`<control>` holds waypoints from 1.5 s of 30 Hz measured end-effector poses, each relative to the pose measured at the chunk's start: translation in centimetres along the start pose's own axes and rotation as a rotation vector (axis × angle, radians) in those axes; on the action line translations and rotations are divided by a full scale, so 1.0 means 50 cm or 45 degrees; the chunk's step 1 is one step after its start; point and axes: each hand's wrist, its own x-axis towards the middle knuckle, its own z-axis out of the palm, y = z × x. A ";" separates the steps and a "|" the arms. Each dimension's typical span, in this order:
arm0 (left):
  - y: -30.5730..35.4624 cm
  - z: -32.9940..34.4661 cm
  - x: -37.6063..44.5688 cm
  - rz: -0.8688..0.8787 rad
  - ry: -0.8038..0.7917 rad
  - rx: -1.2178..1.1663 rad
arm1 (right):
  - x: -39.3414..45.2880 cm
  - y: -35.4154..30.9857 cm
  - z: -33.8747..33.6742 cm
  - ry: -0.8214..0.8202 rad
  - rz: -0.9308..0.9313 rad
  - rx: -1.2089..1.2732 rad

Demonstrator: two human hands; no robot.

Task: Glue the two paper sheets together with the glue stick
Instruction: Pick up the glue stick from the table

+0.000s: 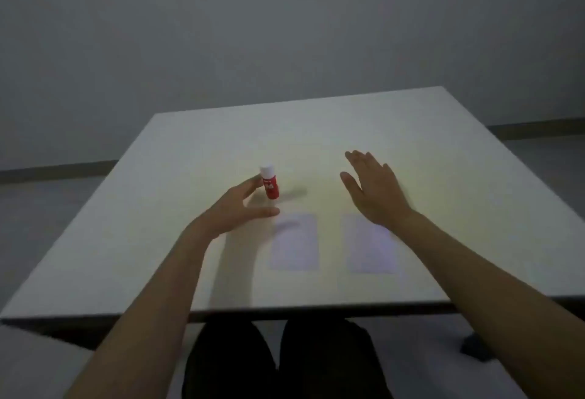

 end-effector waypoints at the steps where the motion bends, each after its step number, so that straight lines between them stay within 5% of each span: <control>1: 0.004 0.012 -0.007 -0.017 0.072 -0.050 | -0.020 -0.002 -0.003 0.001 0.029 0.029; 5: 0.038 0.048 -0.017 -0.082 0.290 -0.129 | -0.076 -0.020 -0.019 -0.065 0.022 0.019; 10: 0.076 0.088 0.000 -0.047 0.592 -0.253 | -0.056 -0.068 -0.034 0.098 -0.110 0.170; 16: 0.105 0.070 -0.012 0.158 0.631 -0.017 | -0.015 -0.148 -0.074 -0.097 0.113 0.537; 21: 0.127 0.049 -0.037 0.330 0.649 0.199 | 0.002 -0.166 -0.072 -0.139 0.092 0.551; 28: 0.138 0.061 -0.048 0.316 0.621 0.316 | -0.005 -0.137 -0.073 -0.363 -0.011 0.662; 32: 0.153 0.075 -0.044 0.291 0.645 0.461 | -0.001 -0.142 -0.075 -0.348 0.130 0.619; 35: 0.154 0.076 -0.044 0.199 0.648 0.502 | 0.001 -0.131 -0.086 -0.266 -0.025 0.541; 38: 0.139 0.075 -0.047 0.077 0.629 0.321 | 0.007 -0.094 -0.108 -0.077 -0.050 0.538; 41: 0.128 0.075 -0.054 -0.007 0.599 -0.128 | 0.015 -0.016 -0.120 0.129 0.143 0.209; 45: 0.136 0.085 -0.067 -0.046 0.516 -0.793 | 0.000 0.076 -0.107 0.042 0.363 -0.130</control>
